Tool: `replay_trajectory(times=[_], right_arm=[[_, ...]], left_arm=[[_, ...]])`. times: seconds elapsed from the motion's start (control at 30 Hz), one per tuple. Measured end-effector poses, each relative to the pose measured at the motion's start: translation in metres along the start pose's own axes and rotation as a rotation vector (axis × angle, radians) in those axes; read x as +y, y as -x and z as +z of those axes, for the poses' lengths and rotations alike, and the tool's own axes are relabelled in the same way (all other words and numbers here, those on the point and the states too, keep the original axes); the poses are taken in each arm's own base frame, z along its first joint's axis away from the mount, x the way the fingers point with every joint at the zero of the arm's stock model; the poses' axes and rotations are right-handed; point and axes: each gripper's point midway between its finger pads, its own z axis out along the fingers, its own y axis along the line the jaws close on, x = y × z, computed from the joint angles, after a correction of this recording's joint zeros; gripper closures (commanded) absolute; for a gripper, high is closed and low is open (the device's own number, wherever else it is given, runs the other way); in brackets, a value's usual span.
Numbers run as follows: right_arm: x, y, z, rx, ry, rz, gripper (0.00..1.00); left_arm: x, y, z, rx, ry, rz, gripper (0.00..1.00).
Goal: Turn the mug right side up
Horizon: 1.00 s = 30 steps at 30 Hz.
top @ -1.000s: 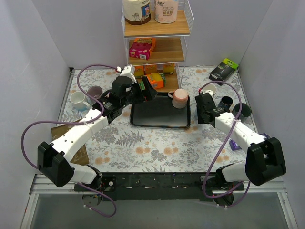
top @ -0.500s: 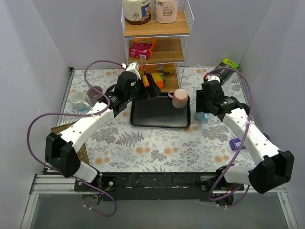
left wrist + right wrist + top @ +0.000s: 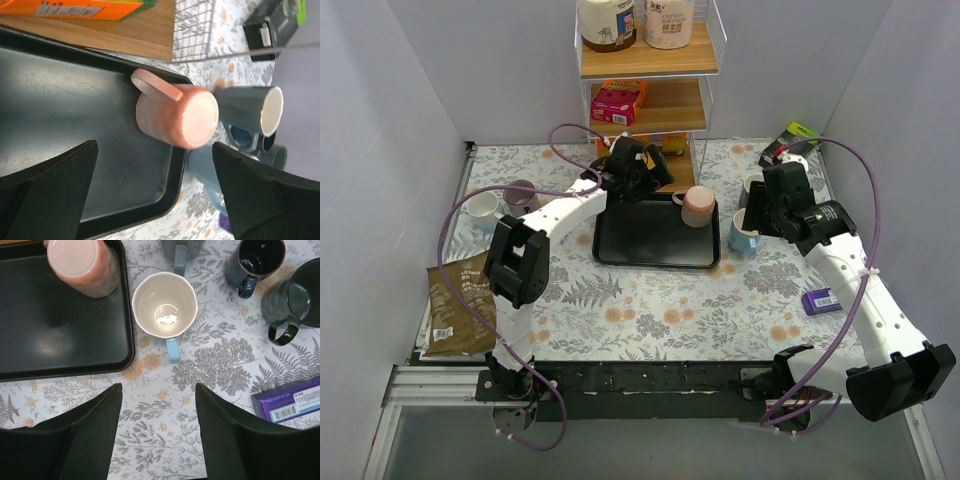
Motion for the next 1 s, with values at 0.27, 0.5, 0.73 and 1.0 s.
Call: replay_trajectory(times=[0.27,0.5,0.73,1.0], right_arm=[[-0.009,-0.017,-0.006,0.016,0.002,0.045,0.34],[-0.018,-0.031,-0.002,0.045,-0.013,0.06,0.34],[-0.028,-0.029,-0.002,0.04,-0.029,0.075,0.35],[-0.032,-0.042,0.002,0.067,-0.02,0.076,0.35]], left_arm=[[0.003,-0.002,0.049,-0.011,0.083,-0.247,0.02],[-0.02,-0.008,0.057,-0.034,0.07,-0.371,0.02],[-0.018,-0.021,0.062,-0.068,0.097,-0.405,0.02],[-0.002,-0.05,0.065,-0.089,0.158,-0.381,0.02]])
